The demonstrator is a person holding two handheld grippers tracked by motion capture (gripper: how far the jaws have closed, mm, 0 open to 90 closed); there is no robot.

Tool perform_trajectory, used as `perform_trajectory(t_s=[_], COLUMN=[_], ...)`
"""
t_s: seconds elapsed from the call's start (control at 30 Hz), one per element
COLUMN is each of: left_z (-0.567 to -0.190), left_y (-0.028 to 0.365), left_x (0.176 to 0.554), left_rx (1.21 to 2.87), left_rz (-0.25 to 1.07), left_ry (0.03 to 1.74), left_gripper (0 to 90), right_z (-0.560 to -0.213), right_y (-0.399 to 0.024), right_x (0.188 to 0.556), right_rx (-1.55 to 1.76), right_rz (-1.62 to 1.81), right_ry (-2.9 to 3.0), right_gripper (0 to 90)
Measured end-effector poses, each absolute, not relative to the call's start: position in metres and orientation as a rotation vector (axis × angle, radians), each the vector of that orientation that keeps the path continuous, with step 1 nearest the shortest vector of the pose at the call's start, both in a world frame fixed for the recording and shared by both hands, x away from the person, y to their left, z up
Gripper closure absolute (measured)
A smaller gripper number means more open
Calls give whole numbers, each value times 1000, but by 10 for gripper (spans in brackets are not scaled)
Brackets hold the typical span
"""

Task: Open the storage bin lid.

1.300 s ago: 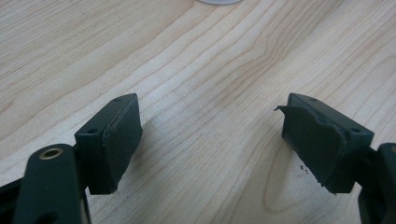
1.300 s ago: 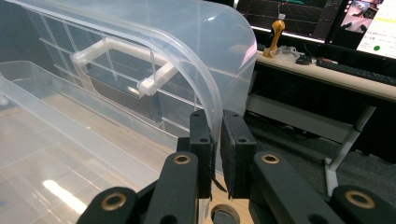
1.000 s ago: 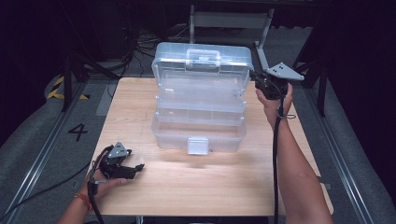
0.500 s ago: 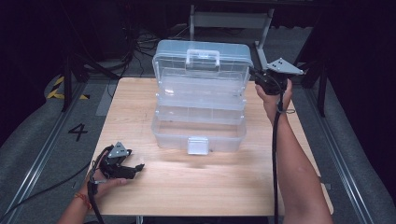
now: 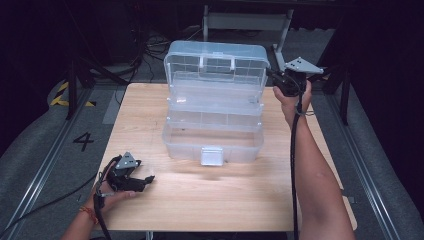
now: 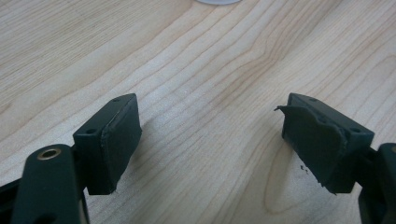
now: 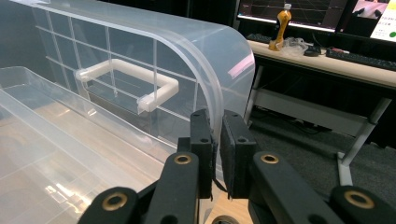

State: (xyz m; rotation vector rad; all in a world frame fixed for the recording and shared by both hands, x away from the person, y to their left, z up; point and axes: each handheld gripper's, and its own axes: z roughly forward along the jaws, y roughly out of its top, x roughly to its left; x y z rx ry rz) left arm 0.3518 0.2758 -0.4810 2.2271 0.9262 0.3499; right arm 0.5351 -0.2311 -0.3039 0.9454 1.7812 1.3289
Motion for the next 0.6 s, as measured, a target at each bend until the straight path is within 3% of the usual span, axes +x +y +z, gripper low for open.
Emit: perform_trajectory(t_s=[0.6], left_z=[-481], left_y=[276], left_x=[352], left_rx=[2227], left_rz=[350], left_ry=[926], left_gripper=[201], right_z=[-300], right_y=[-232], right_x=[549], right_rx=[958], right_rz=[1316], right_ry=[1811], right_gripper=[843])
